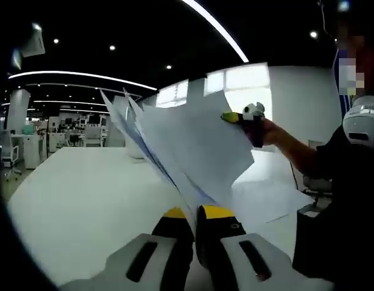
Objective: Organize the stack of printing papers by aligning and flattening the scattered papers on the table
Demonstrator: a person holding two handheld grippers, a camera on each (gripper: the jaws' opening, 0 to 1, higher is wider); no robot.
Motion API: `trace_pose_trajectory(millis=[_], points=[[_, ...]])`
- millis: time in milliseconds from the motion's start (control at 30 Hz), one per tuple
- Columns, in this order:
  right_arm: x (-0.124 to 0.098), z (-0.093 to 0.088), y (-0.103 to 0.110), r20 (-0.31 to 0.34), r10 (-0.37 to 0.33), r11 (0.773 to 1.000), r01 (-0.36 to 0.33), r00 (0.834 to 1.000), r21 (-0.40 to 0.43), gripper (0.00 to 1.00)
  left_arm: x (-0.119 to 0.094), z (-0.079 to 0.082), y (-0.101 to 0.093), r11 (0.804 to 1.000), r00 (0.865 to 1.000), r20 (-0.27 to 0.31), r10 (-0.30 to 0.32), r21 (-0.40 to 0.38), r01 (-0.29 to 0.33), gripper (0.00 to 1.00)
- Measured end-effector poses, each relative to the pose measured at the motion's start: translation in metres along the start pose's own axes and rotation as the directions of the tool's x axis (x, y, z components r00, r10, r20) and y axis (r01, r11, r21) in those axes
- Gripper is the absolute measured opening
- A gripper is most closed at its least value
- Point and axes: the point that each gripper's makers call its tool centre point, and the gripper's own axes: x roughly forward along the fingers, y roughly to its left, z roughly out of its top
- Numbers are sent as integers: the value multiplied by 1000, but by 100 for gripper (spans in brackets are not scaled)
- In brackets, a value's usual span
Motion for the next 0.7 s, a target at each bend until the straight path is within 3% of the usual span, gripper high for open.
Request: trace_pose_trajectory(millis=[367, 700], points=[[10, -44, -3, -15, 10, 997, -9, 1000, 78, 0, 2, -3, -2, 1000, 1000, -11, -12, -15, 11, 11], [22, -64, 5, -45, 54, 992, -48, 998, 120, 0, 3, -1, -5, 998, 999, 0, -37, -48, 37, 16]])
